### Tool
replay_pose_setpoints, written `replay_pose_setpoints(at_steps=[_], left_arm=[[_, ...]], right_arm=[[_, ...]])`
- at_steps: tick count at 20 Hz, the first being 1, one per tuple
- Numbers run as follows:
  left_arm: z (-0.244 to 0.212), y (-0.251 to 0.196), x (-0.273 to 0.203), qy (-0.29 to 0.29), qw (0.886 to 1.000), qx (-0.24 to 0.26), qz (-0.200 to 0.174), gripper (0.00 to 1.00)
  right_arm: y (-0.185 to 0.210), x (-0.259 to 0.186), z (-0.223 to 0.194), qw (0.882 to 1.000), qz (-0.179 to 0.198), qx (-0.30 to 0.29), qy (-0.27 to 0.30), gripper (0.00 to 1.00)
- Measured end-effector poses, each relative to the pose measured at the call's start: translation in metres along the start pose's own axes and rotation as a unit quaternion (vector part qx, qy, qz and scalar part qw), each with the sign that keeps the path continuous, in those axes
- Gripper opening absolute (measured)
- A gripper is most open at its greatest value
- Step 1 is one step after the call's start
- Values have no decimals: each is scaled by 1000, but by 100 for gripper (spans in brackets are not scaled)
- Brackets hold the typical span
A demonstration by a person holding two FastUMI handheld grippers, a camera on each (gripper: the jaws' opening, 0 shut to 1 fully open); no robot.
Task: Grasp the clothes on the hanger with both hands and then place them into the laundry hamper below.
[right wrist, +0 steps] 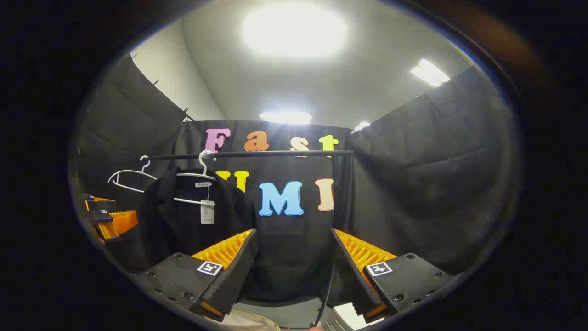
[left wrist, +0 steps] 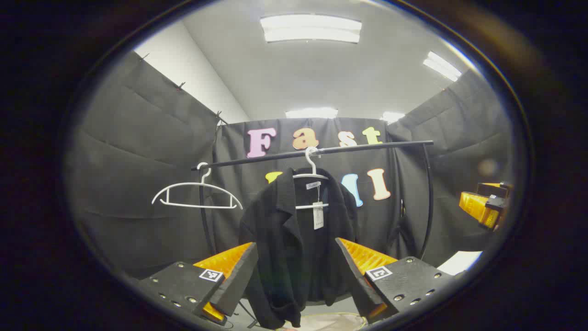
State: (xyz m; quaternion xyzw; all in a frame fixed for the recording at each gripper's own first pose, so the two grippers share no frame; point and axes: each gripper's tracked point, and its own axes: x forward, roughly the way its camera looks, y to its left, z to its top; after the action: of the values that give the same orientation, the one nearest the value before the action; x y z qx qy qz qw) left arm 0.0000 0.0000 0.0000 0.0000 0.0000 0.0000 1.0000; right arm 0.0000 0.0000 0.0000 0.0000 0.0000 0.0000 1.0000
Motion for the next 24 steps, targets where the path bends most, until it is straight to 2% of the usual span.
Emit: replay_pose_setpoints(at_steps=[10,24], left_arm=[[5,1,3,-2,1000,4,4,97],[3,16,12,1,1000,7,6,97]], right_arm=[[-10,5,-2,1000,-10,2,2,96],[0,9,-5,1000,-18,0,4,97]])
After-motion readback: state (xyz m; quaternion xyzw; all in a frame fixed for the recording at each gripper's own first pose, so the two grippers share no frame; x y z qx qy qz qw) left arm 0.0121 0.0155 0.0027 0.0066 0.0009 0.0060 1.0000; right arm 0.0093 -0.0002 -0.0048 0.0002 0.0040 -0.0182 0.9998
